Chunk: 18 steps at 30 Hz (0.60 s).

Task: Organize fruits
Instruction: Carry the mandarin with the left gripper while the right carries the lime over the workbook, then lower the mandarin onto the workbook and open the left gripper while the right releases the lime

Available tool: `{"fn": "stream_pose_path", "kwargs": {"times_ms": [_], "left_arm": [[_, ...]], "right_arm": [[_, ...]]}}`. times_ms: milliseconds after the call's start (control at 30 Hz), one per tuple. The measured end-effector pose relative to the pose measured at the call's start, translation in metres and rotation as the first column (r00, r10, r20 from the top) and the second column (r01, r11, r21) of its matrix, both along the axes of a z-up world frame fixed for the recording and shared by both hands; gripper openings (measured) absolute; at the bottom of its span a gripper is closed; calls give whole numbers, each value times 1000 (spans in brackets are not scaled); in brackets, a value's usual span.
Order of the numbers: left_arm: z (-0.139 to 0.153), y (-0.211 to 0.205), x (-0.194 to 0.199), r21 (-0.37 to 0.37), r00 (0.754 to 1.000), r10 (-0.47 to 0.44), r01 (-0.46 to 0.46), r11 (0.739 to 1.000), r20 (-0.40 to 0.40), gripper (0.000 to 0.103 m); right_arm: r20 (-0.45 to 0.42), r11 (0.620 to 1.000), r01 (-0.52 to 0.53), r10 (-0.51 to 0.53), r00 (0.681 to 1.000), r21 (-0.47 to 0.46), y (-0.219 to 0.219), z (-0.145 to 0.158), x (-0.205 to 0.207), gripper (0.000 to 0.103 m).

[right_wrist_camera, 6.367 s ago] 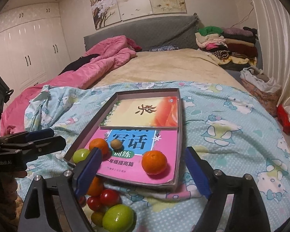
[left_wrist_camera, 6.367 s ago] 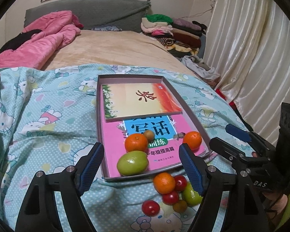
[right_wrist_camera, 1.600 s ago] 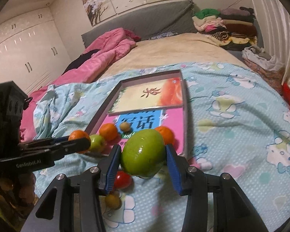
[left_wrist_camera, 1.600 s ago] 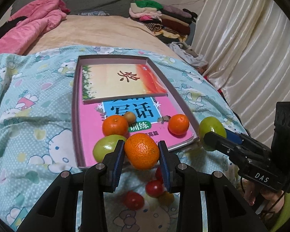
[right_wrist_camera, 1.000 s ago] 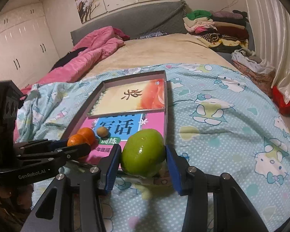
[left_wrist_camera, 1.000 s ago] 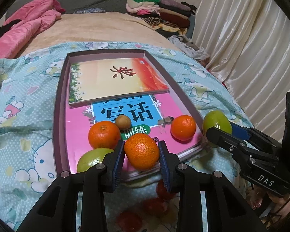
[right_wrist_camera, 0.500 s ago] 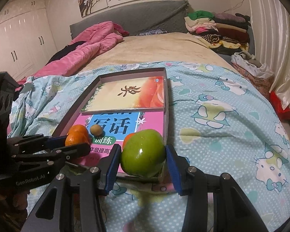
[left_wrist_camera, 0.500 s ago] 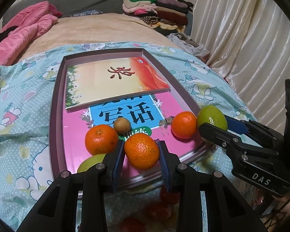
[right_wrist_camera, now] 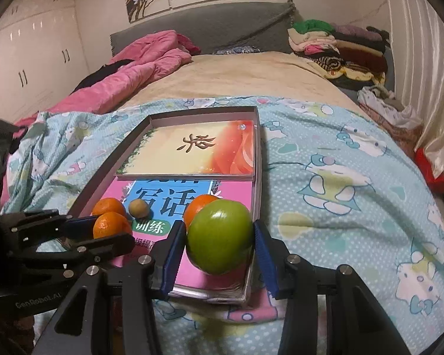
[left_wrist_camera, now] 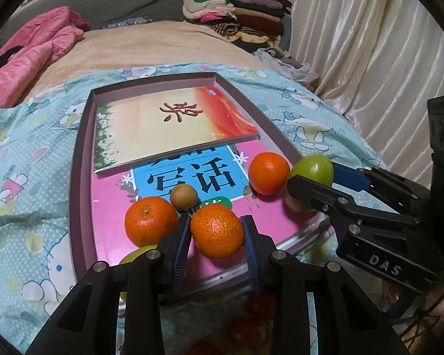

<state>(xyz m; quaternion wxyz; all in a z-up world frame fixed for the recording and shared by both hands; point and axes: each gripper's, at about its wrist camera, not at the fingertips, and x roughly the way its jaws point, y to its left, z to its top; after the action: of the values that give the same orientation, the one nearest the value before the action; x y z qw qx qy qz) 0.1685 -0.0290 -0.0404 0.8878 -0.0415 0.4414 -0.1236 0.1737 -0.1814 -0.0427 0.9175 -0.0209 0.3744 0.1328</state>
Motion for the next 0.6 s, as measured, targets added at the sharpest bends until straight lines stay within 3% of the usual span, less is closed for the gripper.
{"fn": "stream_pose_path", "kwargs": {"times_ms": [67, 267, 600], "left_arm": [[-1, -1, 1, 3, 1000, -6, 6, 1000, -5, 35], [-3, -5, -1, 11, 1000, -22, 22, 1000, -3, 35], [-3, -8, -3, 19, 999, -36, 36, 999, 0, 35]], "right_arm": [[3, 1000, -15, 15, 1000, 1, 2, 1, -1, 40], [15, 999, -30, 30, 999, -31, 5, 1, -4, 40], [8, 1000, -14, 14, 1000, 12, 1, 1, -6, 40]]}}
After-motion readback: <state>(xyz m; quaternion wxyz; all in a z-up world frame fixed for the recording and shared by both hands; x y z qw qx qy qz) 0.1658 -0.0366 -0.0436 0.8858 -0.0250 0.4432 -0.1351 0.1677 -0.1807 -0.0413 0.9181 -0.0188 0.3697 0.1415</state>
